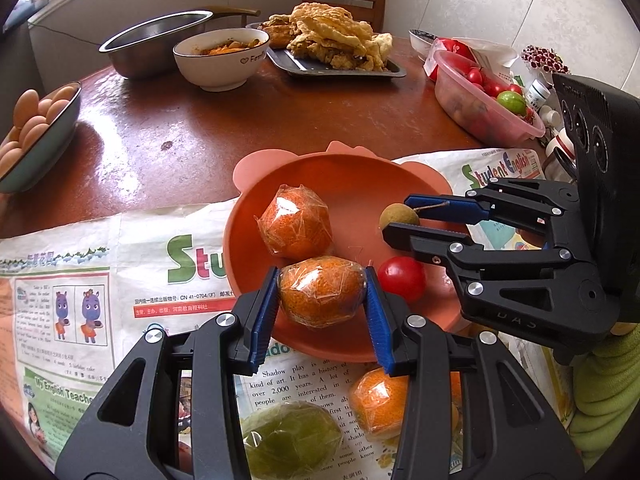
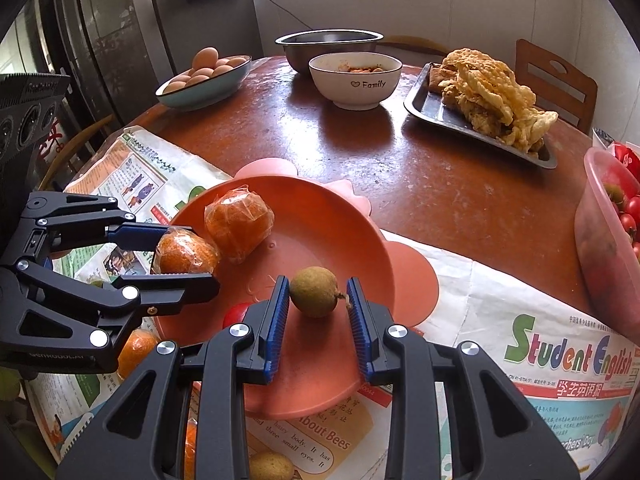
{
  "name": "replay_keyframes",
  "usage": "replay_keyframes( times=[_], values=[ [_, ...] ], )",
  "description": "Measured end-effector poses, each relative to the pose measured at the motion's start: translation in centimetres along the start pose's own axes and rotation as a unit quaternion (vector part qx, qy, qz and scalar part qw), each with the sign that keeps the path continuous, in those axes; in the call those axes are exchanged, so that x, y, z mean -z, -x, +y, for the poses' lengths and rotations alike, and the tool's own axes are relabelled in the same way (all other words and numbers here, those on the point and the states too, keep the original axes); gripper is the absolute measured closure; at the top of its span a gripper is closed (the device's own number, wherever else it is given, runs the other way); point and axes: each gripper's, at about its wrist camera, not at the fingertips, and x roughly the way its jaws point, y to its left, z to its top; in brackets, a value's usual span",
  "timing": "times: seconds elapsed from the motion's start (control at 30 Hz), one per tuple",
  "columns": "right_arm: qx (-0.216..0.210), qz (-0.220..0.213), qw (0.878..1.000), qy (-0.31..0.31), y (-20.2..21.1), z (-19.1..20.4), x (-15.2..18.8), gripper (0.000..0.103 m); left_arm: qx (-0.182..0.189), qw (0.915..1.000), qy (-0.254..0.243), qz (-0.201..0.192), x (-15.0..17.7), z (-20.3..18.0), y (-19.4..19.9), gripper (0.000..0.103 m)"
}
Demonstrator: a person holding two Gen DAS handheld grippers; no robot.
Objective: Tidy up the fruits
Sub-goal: 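Lower the orange and kiwi into the orange plate and open both tools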
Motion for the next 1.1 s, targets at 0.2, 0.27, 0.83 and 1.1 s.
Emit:
replay_keyframes(
  times=[0.2, 0.27, 0.83, 1.1],
  values=[
    [0.002, -0.006, 1.000, 0.000, 0.3, 0.1, -0.1, 0.065, 0.000, 1.0000, 0.002, 0.000, 0.2, -0.1, 0.1, 0.070],
    [0.003, -0.009, 1.000, -0.003, 0.5, 0.0, -0.1, 0.065, 0.000, 1.0000, 0.001, 0.001, 0.2, -0.2, 0.2, 0.070],
    [0.005, -0.036, 0.999, -0.015, 2.9, -0.5, -0.1, 0.052, -0.005, 1.0000, 0.004, 0.002, 0.1, -0.2, 0.1, 0.070],
    [0.012, -0.040, 0.999, -0.021, 3.5, -0.8, 0.1, 0.047, -0.005, 1.0000, 0.006, 0.001, 0.2, -0.2, 0.2, 0.070]
  ],
)
